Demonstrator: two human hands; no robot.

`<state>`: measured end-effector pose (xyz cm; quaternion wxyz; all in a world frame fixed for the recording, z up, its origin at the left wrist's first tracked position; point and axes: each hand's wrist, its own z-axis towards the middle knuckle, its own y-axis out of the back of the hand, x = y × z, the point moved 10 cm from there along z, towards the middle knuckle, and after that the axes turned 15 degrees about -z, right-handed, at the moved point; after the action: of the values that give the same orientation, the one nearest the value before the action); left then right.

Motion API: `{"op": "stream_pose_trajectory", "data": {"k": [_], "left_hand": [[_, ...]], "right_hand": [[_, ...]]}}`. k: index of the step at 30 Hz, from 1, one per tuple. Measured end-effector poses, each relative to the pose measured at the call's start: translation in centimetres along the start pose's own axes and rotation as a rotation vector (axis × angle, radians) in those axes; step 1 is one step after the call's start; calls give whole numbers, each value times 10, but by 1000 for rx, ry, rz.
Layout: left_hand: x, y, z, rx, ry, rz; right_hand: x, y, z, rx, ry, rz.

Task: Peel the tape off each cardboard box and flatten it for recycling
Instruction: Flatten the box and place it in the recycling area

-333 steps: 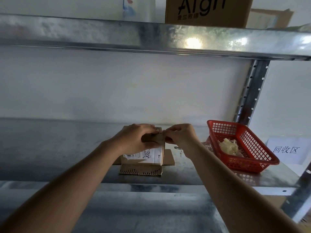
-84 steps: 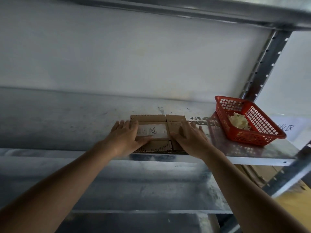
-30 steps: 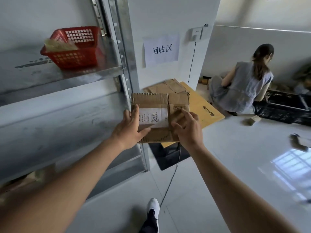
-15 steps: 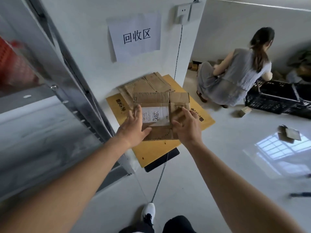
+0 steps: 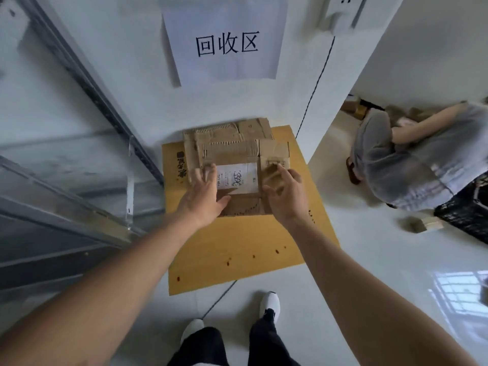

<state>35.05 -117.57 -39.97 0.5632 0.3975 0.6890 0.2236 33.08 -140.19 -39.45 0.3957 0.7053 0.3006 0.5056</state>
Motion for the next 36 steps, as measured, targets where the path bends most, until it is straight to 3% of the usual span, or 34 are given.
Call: {"op": "stream_pose_trajectory", "data": {"k": [8, 20, 28, 31, 36], "left_hand": [[9, -2, 65, -123, 122, -89], [68, -17, 184, -119, 253, -88], [68, -29, 215, -107, 129, 217], [62, -37, 225, -76, 75, 151], [64, -46, 226, 12, 76, 99]], "right_hand": [[12, -25, 94, 94, 123, -65], [41, -108, 213, 123, 202, -285], [53, -146, 227, 158, 330, -573], [69, -150, 226, 178, 392, -593], [71, -155, 231, 244, 333, -662]]}}
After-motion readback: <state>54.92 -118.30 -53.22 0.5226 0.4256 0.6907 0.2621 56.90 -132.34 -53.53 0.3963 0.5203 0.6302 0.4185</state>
